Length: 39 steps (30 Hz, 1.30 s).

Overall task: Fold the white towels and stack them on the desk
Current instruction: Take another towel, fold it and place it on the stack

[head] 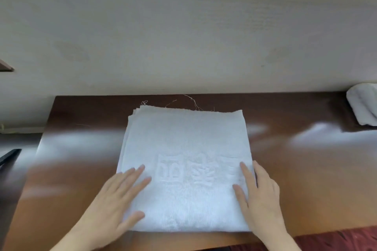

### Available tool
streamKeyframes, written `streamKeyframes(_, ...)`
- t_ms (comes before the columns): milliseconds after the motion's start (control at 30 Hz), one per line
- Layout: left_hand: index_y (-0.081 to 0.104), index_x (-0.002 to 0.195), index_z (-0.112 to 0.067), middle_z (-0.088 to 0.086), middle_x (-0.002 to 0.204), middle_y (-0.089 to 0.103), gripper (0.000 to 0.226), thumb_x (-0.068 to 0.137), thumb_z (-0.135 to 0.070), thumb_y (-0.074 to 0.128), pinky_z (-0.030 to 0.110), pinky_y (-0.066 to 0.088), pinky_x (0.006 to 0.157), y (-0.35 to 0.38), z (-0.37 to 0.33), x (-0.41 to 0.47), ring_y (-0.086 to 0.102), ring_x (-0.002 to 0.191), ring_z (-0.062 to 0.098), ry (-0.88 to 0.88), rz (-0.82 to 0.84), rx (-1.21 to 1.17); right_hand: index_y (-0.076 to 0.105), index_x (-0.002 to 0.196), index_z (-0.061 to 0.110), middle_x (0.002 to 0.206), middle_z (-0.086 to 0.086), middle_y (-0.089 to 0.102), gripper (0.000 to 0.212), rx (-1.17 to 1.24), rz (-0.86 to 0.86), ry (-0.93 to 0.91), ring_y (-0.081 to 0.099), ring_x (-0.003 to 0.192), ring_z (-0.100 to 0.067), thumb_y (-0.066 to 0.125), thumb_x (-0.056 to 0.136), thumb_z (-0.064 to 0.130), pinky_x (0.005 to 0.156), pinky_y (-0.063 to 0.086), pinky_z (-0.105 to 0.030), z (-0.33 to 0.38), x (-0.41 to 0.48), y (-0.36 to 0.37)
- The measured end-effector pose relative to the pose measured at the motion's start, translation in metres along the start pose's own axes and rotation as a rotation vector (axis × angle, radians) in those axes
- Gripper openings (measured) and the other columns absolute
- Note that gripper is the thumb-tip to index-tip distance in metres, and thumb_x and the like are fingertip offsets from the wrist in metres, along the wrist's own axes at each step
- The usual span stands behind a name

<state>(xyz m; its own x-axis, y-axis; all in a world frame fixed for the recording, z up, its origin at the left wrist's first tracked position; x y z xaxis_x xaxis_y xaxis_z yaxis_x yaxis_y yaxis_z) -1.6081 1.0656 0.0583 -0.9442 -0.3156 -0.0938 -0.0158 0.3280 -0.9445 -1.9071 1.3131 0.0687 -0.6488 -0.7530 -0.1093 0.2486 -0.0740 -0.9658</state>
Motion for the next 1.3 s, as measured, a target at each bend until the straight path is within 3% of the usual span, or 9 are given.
streamKeyframes(167,0.036,0.152,-0.033,-0.003,0.158,0.036,0.077,0.082,-0.059,0.059,0.04,0.025,0.114,0.027,-0.026,-0.024,0.038,0.141,0.023,0.116,0.164,0.077,0.052,0.141,0.027,0.15,-0.009,0.046,0.083,-0.118,0.155,-0.369,0.037,0.141,-0.026,0.057,0.075,0.075,0.109,0.026,-0.051,0.018,-0.058,0.021)
streamKeyframes(300,0.051,0.141,-0.03,-0.004,0.138,0.057,0.067,0.076,-0.027,0.067,0.036,0.037,0.099,0.019,-0.021,-0.005,0.06,0.116,0.026,0.163,0.109,0.106,0.047,0.144,0.028,0.147,-0.008,0.047,0.071,-0.128,0.187,-0.403,0.042,0.137,-0.027,0.052,0.083,0.063,0.111,0.029,-0.047,0.016,-0.046,0.019)
streamKeyframes(467,0.06,0.125,-0.03,-0.015,0.11,0.07,0.038,0.102,-0.042,0.033,0.023,0.056,0.071,-0.022,-0.018,0.023,0.069,0.092,0.011,0.122,0.058,0.02,0.054,0.131,0.026,0.123,0.004,0.066,0.059,-0.044,0.257,-0.397,0.065,0.108,-0.019,0.032,0.094,0.067,0.09,0.054,-0.031,0.024,-0.013,-0.018)
streamKeyframes(633,0.042,0.141,-0.044,-0.029,0.134,0.052,0.042,0.099,-0.049,0.045,0.016,0.04,0.094,-0.072,-0.015,0.053,0.051,0.122,-0.002,-0.066,0.157,-0.191,0.045,0.137,0.044,0.127,0.021,0.062,0.044,0.087,0.475,-0.297,0.059,0.115,-0.009,0.044,0.096,0.059,0.093,0.046,-0.027,0.029,0.039,-0.072)
streamKeyframes(800,0.047,0.133,-0.047,-0.028,0.122,0.06,0.036,0.097,-0.051,0.049,0.019,0.041,0.092,-0.116,-0.013,0.069,0.054,0.113,-0.002,-0.062,0.237,-0.213,0.056,0.115,0.043,0.084,0.027,0.061,0.024,0.053,0.58,-0.307,0.056,0.082,-0.001,0.051,0.095,0.054,0.071,0.041,-0.021,0.038,0.066,-0.111)
streamKeyframes(967,0.051,0.128,-0.05,-0.042,0.105,0.058,0.034,0.094,-0.053,0.053,0.008,0.039,0.085,-0.133,-0.008,0.08,0.052,0.101,-0.016,-0.108,0.41,-0.326,0.065,0.096,0.035,0.09,0.019,0.068,0.019,0.165,0.795,-0.266,0.061,0.084,-0.003,0.056,0.094,0.051,0.076,0.048,-0.028,0.044,0.082,-0.128)
streamKeyframes(1033,0.053,0.127,-0.045,-0.048,0.089,0.052,0.032,0.095,-0.049,0.055,0.005,0.037,0.077,-0.129,0.002,0.104,0.05,0.09,-0.019,-0.151,0.368,-0.32,0.066,0.098,0.033,0.093,0.019,0.068,0.021,0.134,0.756,-0.264,0.06,0.087,-0.002,0.055,0.095,0.051,0.079,0.047,-0.028,0.047,0.107,-0.122)
streamKeyframes(1233,0.05,0.13,-0.043,-0.009,0.11,0.067,0.035,0.096,-0.053,0.046,0.036,0.047,0.083,-0.101,0.025,0.172,0.059,0.103,0.017,-0.327,0.215,-0.08,0.065,0.085,0.026,0.088,0.004,0.068,0.027,-0.069,0.45,-0.072,0.063,0.087,-0.024,0.043,0.096,0.013,0.07,0.048,-0.033,0.042,0.192,-0.103)
streamKeyframes(1300,0.05,0.132,-0.04,-0.009,0.115,0.066,0.037,0.098,-0.052,0.045,0.035,0.045,0.082,-0.091,0.022,0.175,0.06,0.107,0.018,-0.343,0.188,-0.064,0.063,0.088,0.026,0.088,0.003,0.07,0.022,0.1,0.452,0.021,0.066,0.09,-0.023,0.044,0.098,0.032,0.078,0.052,-0.036,0.045,0.191,-0.103)
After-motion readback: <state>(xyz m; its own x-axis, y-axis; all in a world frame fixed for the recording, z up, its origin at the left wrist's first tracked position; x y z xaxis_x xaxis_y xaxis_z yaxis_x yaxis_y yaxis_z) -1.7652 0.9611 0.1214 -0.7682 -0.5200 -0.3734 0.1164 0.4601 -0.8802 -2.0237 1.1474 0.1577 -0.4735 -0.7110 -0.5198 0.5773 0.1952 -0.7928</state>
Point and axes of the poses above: each hand's wrist, its own x-axis towards the middle knuckle, its own y-axis out of the palm, z = x × y, the point moved 1 cm from there along x, towards the middle knuckle
